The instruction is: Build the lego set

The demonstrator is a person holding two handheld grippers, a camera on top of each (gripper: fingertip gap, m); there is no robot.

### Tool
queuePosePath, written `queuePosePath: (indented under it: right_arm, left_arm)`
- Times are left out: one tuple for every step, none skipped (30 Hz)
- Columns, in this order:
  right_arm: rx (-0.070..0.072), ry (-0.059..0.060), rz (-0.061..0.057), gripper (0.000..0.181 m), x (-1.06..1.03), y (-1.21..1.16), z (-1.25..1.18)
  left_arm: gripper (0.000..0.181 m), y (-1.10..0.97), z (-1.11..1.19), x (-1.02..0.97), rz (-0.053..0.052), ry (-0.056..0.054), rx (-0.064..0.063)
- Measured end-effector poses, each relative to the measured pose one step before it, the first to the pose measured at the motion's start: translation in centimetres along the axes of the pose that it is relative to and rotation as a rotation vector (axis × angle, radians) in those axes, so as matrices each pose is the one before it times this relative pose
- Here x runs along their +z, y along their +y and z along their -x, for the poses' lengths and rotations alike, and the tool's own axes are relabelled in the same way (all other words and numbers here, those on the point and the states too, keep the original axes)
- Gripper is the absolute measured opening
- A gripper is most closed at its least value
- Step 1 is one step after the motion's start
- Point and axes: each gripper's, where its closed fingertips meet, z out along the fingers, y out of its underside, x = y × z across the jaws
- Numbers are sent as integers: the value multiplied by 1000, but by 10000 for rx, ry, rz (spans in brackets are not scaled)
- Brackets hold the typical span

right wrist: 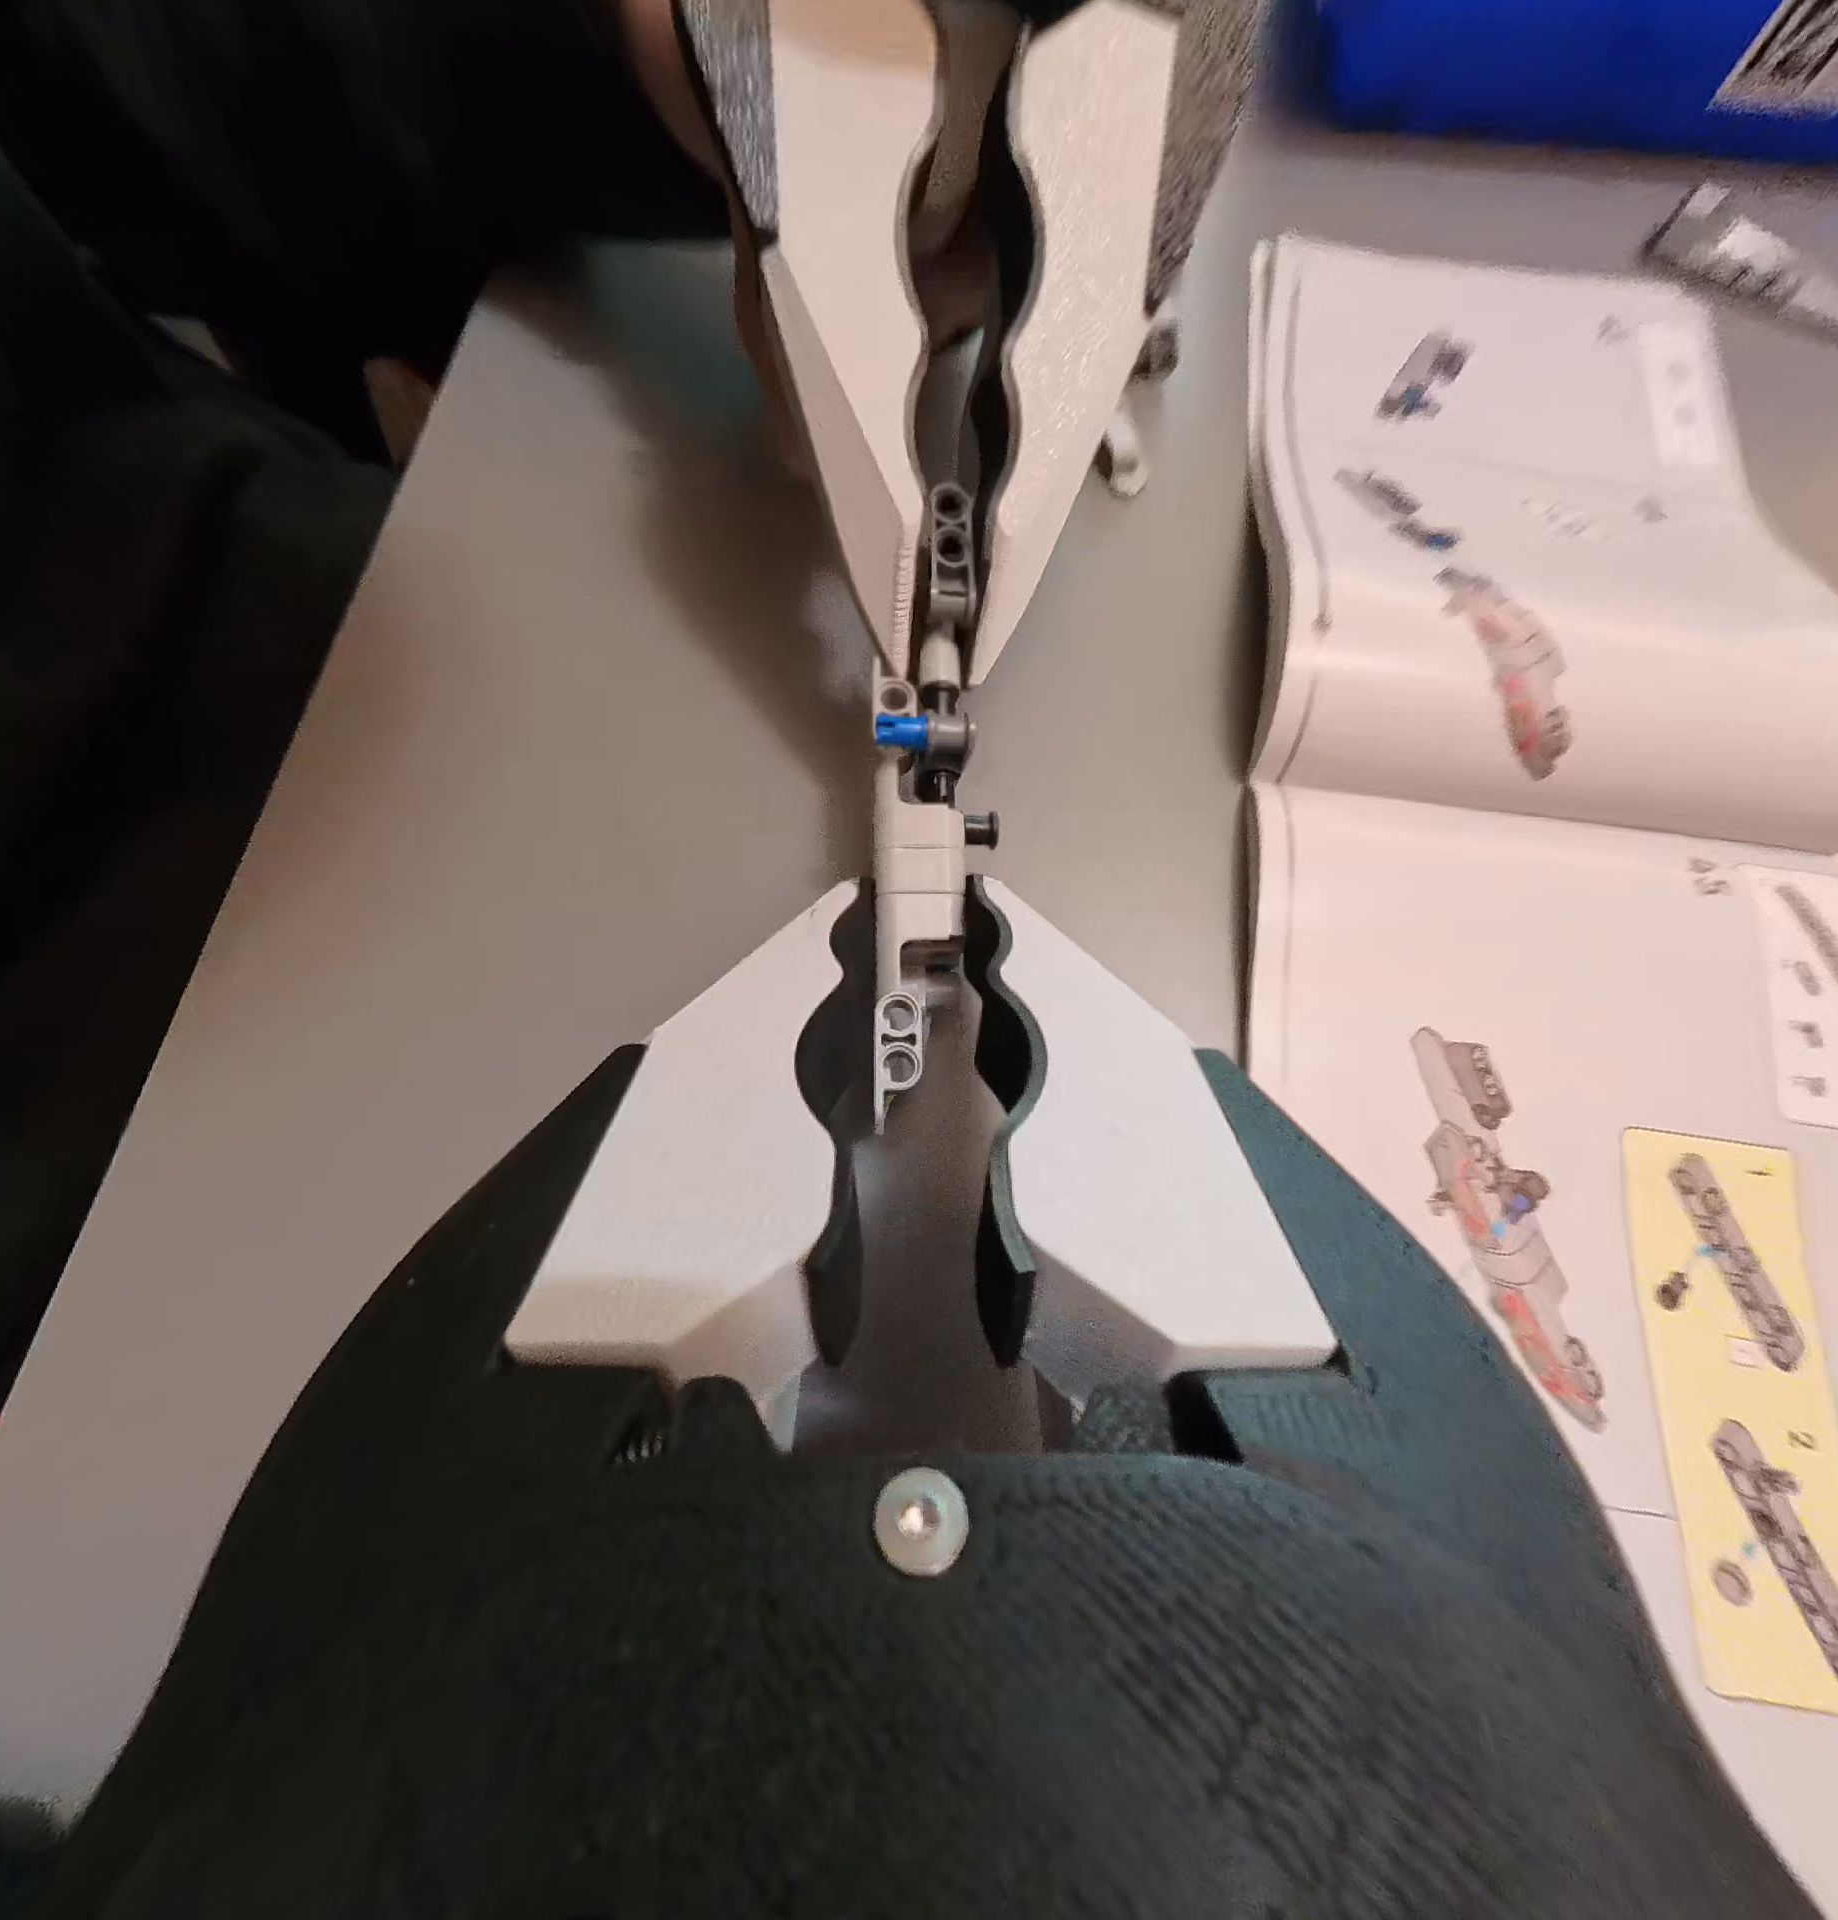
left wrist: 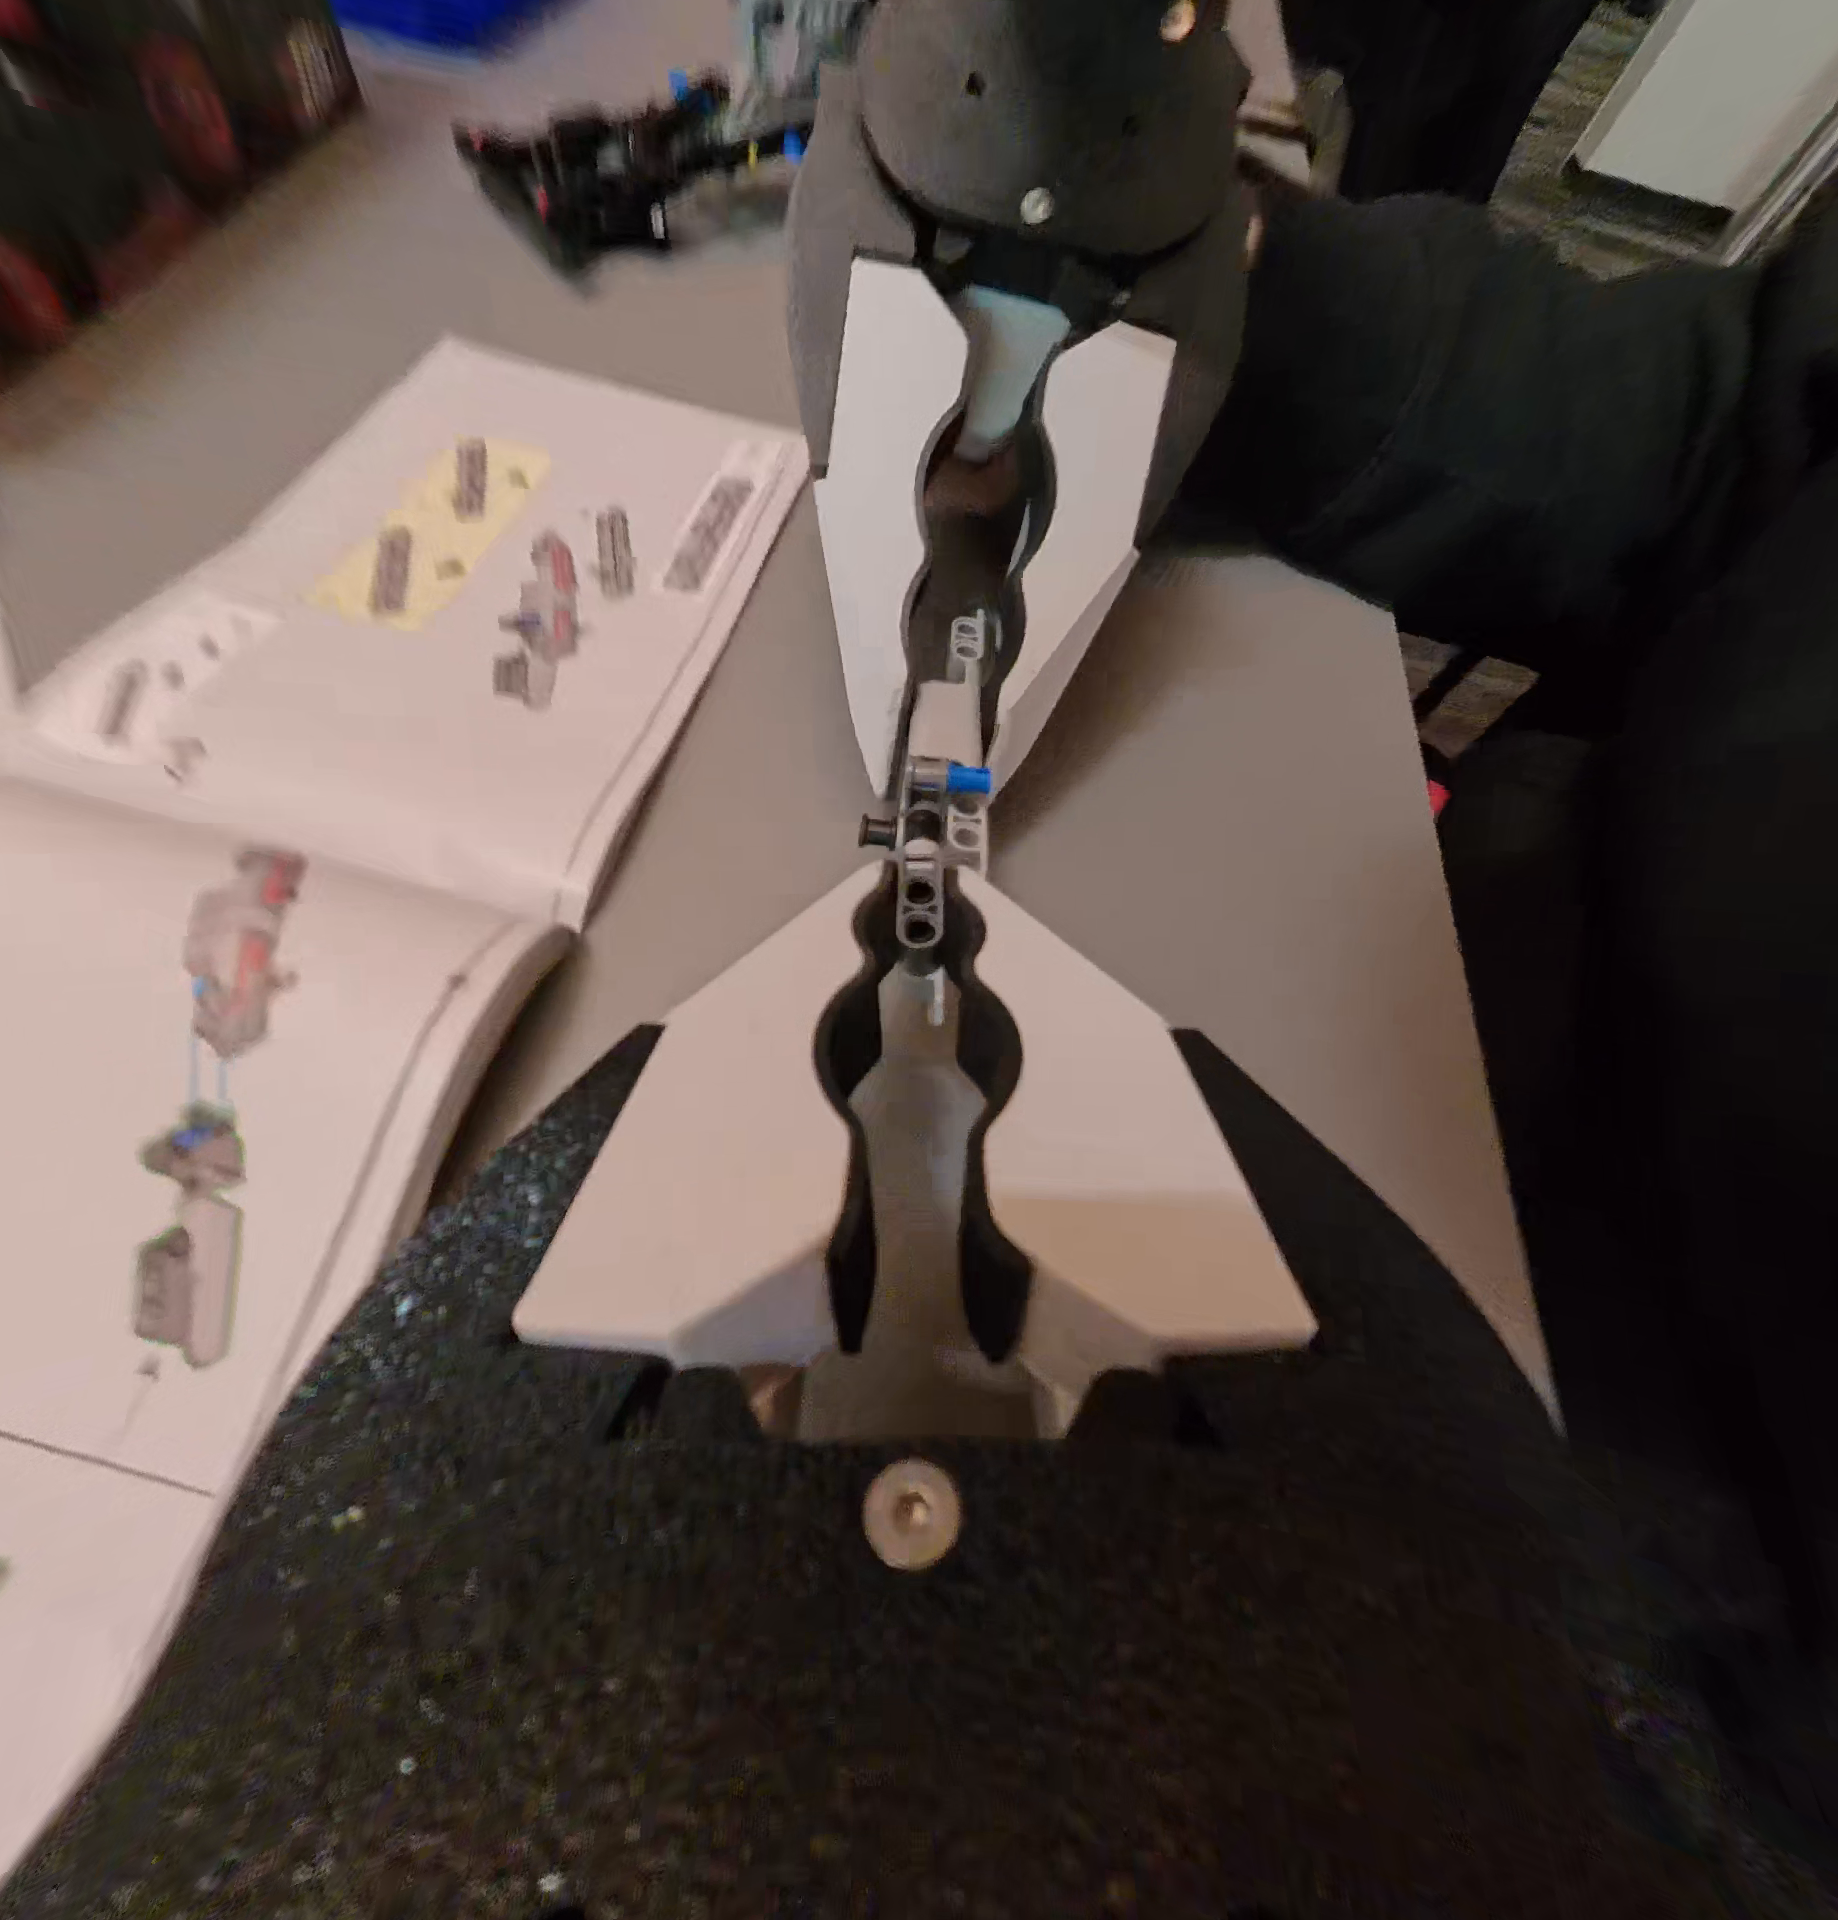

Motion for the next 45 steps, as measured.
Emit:
queuePosePath:
  right_arm:
    - [-187, 297, -512, 16, -493, -643, -204]
    - [-408, 434, -411, 16, -361, -529, -253]
    - [-627, 519, -244, 15, -158, -331, -190]
    - [-596, 490, -81, 15, -5, -122, -128]
    - [-491, 561, 2, 15, 68, -35, -294]
    - [-407, 316, 106, 15, 133, 114, -20]
    - [-295, 157, 89, 15, 89, 114, 70]
    - [-271, 215, -13, 15, -42, -10, -69]
    - [-226, 135, -125, 15, -181, -169, -7]
    - [-114, 85, -231, 15, -267, -285, 11]
    - [-127, 130, -286, 15, -314, -339, -38]
    - [-198, 118, -249, 15, -311, -312, -26]
    - [-119, 32, -229, 15, -240, -284, 61]
    - [-46, 67, -253, 15, -205, -283, -3]
    - [-43, -3, -237, 15, -178, -294, 90]
    - [2, -59, -195, 15, -150, -252, 104]
    - [22, -29, -128, 15, -111, -157, 47]
    - [15, -39, -70, 15, -45, -83, 49]
    - [14, -7, 9, 15, 13, -2, 14]
    - [-18, 18, 24, 15, 65, 22, -1]
    - [-6, 22, -23, 15, 27, -64, -10]
    - [-31, 24, -66, 15, -13, -125, -14]
    - [-50, -18, -13, 15, 10, -5, 66]
    - [-28, 16, 47, 15, 26, 75, -8]
    - [-124, 5, 60, 15, 25, 74, 58]
    - [-105, -5, 33, 15, 52, 49, 79]
    - [-39, -6, 5, 15, 21, -14, 36]
    - [-39, 27, -40, 15, 16, -72, -18]
    - [1, -25, -37, 15, -17, -40, 37]
    - [5, -35, 12, 15, 0, 31, 47]
    - [-34, -36, 21, 15, -7, 36, 69]
    - [-35, -57, -11, 15, 9, -15, 109]
    - [5, -29, -25, 15, 24, -47, 58]
    - [15, 19, -40, 15, -1, -87, -30]
    - [20, -25, -63, 15, -4, -92, 40]
    - [77, -108, -40, 15, -7, -42, 108]
    - [70, -40, -17, 15, -25, -22, 27]
    - [109, -97, -32, 15, -34, -48, 72]
    - [106, -67, 17, 15, -19, 22, 19]
    - [59, -36, 21, 15, -14, 22, 4]
    - [47, -77, 0, 15, -10, 7, 55]
    - [34, -133, 55, 15, 33, 73, 156]
    - [59, -37, 116, 15, 38, 150, 23]
    - [84, 28, 65, 15, 1, 100, -105]
    - [142, 9, -12, 15, -75, 9, -135]
  left_arm:
    - [5, -502, 54, -164, -289, -184, 562]
    - [5, -375, 84, -131, -178, -241, 656]
    - [5, -153, 17, -92, -39, -286, 921]
    - [5, -37, 193, -83, 39, -449, 1047]
    - [5, 77, 192, -49, 103, -457, 995]
    - [5, 129, -74, -3, 146, -252, 805]
    - [5, 17, -3, 17, 69, -267, 584]
    - [5, -185, 37, -15, -77, -269, 457]
    - [5, -280, -60, -20, -158, -189, 314]
    - [5, -378, 10, -28, -191, -170, 157]
    - [5, -458, 7, -44, -205, -129, 116]
    - [5, -384, -42, -30, -149, -84, 188]
    - [5, -367, -5, -41, -127, -95, 196]
    - [5, -357, 51, -48, -151, -108, 140]
    - [5, -315, -68, -51, -170, 15, 44]
    - [5, -201, -118, -31, -142, 112, -150]
    - [5, -104, -107, -12, -113, 134, -208]
    - [5, 0, -29, -12, -37, 94, -219]
    - [5, 32, -33, -40, 26, 121, -210]
    - [5, -7, 9, -57, 22, 79, -127]
    - [5, -82, 28, -66, -26, 8, 3]
    - [5, -47, -60, -40, -22, 46, 4]
    - [5, 58, -35, 15, 47, 38, -51]
    - [5, 78, -49, 25, 44, 28, -12]
    - [5, 84, -76, -5, 58, 57, -4]
    - [5, 59, -67, -11, 44, 49, 48]
    - [5, -8, 5, -38, -8, -9, 50]
    - [5, -53, -6, -31, -23, -12, 57]
    - [5, 28, -45, 20, 48, 11, 55]
    - [5, 67, -30, 41, 83, -3, 84]
    - [5, 53, -92, 12, 68, 26, 122]
    - [5, 6, -62, -34, 58, 37, 83]
    - [5, -30, 18, -50, 33, -7, 83]
    - [5, -93, 24, -59, -21, -6, 56]
    - [5, -65, -90, -32, -17, 93, -57]
    - [5, -28, -48, -6, -48, 98, -163]
    - [5, -40, -37, 5, -112, 94, -223]
    - [5, 11, -53, 27, -108, 129, -335]
    - [5, 36, 15, 42, -59, 114, -442]
    - [5, 10, -37, 21, -56, 126, -314]
    - [5, 59, -103, 23, 2, 142, -187]
    - [5, 126, -66, 37, 72, 95, -145]
    - [5, 104, 95, 50, 59, -53, -48]
    - [5, -6, 144, 58, 2, -131, 9]
    - [5, -108, 88, 55, -34, -107, -7]
